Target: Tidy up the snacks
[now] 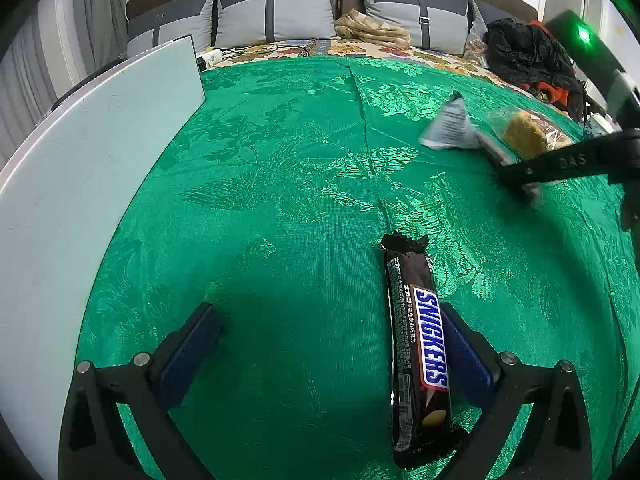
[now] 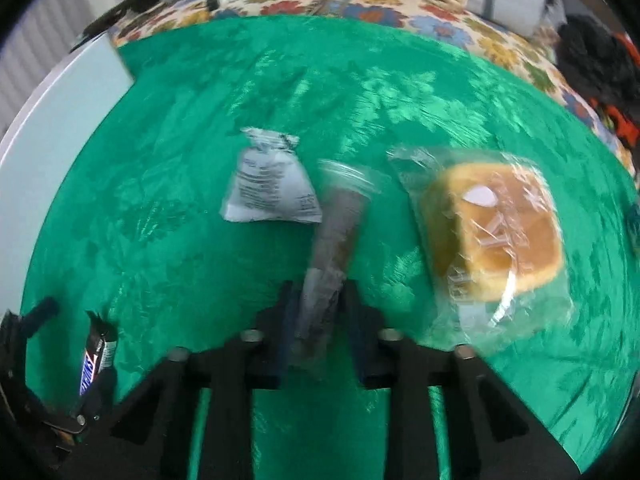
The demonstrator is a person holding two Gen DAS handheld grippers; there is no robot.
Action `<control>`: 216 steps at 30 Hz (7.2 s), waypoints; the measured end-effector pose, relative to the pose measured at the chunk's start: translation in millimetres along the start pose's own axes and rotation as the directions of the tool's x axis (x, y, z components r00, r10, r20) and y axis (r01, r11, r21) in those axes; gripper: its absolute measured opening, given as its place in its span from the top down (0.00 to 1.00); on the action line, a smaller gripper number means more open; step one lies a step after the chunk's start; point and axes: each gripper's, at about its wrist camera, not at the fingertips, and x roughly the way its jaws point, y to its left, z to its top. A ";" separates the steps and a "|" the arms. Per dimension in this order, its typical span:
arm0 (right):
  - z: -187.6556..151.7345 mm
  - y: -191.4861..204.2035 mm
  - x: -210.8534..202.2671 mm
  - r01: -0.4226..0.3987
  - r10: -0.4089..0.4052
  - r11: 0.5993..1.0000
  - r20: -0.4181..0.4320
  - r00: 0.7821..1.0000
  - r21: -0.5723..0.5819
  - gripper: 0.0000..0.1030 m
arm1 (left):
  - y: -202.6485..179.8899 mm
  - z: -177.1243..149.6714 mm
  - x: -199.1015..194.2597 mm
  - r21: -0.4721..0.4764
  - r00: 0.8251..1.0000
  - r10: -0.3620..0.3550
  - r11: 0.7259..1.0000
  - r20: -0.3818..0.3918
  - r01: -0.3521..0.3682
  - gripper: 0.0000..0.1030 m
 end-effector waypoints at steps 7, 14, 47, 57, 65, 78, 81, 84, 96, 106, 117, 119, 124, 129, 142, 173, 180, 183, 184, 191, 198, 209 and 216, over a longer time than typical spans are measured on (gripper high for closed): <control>-50.3 -8.7 -27.2 -0.056 0.056 0.998 0.008 0.998 -0.027 0.83 | -0.2 0.1 0.0 0.000 1.000 0.000 1.000 0.000 0.000 0.00; -143.1 -47.0 -64.6 0.083 -0.083 0.997 0.110 0.991 0.001 0.83 | -0.5 0.0 0.2 0.000 1.000 0.000 1.000 0.000 0.000 0.00; -177.5 -85.8 -64.9 0.125 -0.179 0.969 0.253 0.951 0.214 0.20 | 0.0 0.1 0.4 0.001 1.000 -0.001 1.000 0.000 0.001 0.00; -177.4 -85.5 -64.8 0.125 -0.179 0.969 0.253 0.951 0.214 0.20 | 0.1 0.1 0.6 0.001 1.000 -0.001 1.000 0.000 0.001 0.00; -177.5 -85.5 -64.9 0.125 -0.179 0.969 0.253 0.951 0.214 0.20 | 0.1 0.2 0.7 0.001 1.000 -0.001 1.000 0.000 0.001 0.00; -177.6 -85.7 -64.8 0.125 -0.179 0.969 0.253 0.951 0.214 0.20 | 0.2 0.2 0.8 0.002 1.000 -0.001 1.000 0.001 0.001 0.00; -177.2 -85.4 -64.7 0.126 -0.179 0.969 0.253 0.951 0.214 0.20 | -0.3 0.3 0.9 0.002 1.000 -0.001 1.000 0.001 0.001 0.00; -177.6 -85.9 -64.7 0.125 -0.179 0.969 0.254 0.951 0.214 0.20 | 0.3 0.2 0.9 0.002 1.000 -0.001 1.000 0.001 0.001 0.00; -177.8 -85.9 -64.5 0.125 -0.179 0.969 0.254 0.950 0.214 0.20 | -0.2 0.3 1.1 0.002 1.000 -0.002 1.000 0.001 0.002 0.00; -177.7 -85.9 -64.8 0.125 -0.179 0.969 0.254 0.950 0.213 0.20 | 0.5 0.3 1.2 0.002 1.000 -0.002 1.000 0.001 0.002 0.00; -177.7 -85.9 -64.9 0.125 -0.179 0.969 0.254 0.950 0.213 0.20 | 0.5 0.3 1.3 0.002 1.000 -0.002 1.000 0.001 0.002 0.00; -177.5 -85.7 -64.9 0.125 -0.179 0.969 0.254 0.950 0.213 0.20 | 0.0 0.4 1.4 0.002 1.000 -0.002 1.000 0.001 0.002 0.00; -177.2 -85.7 -64.9 0.125 -0.179 0.969 0.255 0.950 0.213 0.20 | 0.3 0.4 1.4 0.002 1.000 -0.002 1.000 0.001 0.002 0.00; -177.6 -86.3 -65.1 0.125 -0.179 0.969 0.255 0.950 0.213 0.20 | 0.6 0.4 1.5 0.003 1.000 -0.002 1.000 0.001 0.002 0.00; -177.6 -86.4 -65.0 0.125 -0.179 0.969 0.255 0.950 0.213 0.20 | 0.4 0.4 1.7 0.003 1.000 -0.003 1.000 0.001 0.003 0.00; -177.7 -86.4 -65.2 0.124 -0.178 0.969 0.256 0.950 0.213 0.20 | 0.4 0.6 2.1 0.004 1.000 -0.003 1.000 0.001 0.003 0.00; -177.2 -85.9 -65.1 0.124 -0.178 0.969 0.256 0.950 0.213 0.20 | 1.0 0.5 2.1 0.004 1.000 -0.003 1.000 0.001 0.003 0.00; -177.2 -85.8 -65.2 0.124 -0.178 0.969 0.256 0.950 0.213 0.20 | 1.0 0.5 2.2 0.004 1.000 -0.003 1.000 0.001 0.003 0.00; -177.7 -86.3 -65.4 0.124 -0.178 0.969 0.256 0.950 0.213 0.20 | 0.7 0.6 2.2 0.004 1.000 -0.003 1.000 0.001 0.003 0.00; -177.6 -86.3 -65.5 0.124 -0.178 0.969 0.256 0.950 0.213 0.20 | 1.0 0.6 2.2 0.004 1.000 -0.004 1.000 0.001 0.004 0.00; -177.6 -86.3 -65.5 0.124 -0.178 0.969 0.256 0.950 0.213 0.20 | 1.1 0.6 2.3 0.004 1.000 -0.004 1.000 0.001 0.004 0.00; -177.6 -86.4 -65.4 0.124 -0.178 0.969 0.256 0.950 0.213 0.20 | 0.6 0.7 2.5 0.004 1.000 -0.004 1.000 0.001 0.004 0.00; -177.4 -86.2 -65.3 0.124 -0.178 0.969 0.257 0.950 0.212 0.20 | 0.6 0.7 2.6 0.005 1.000 -0.004 1.000 0.001 0.004 0.00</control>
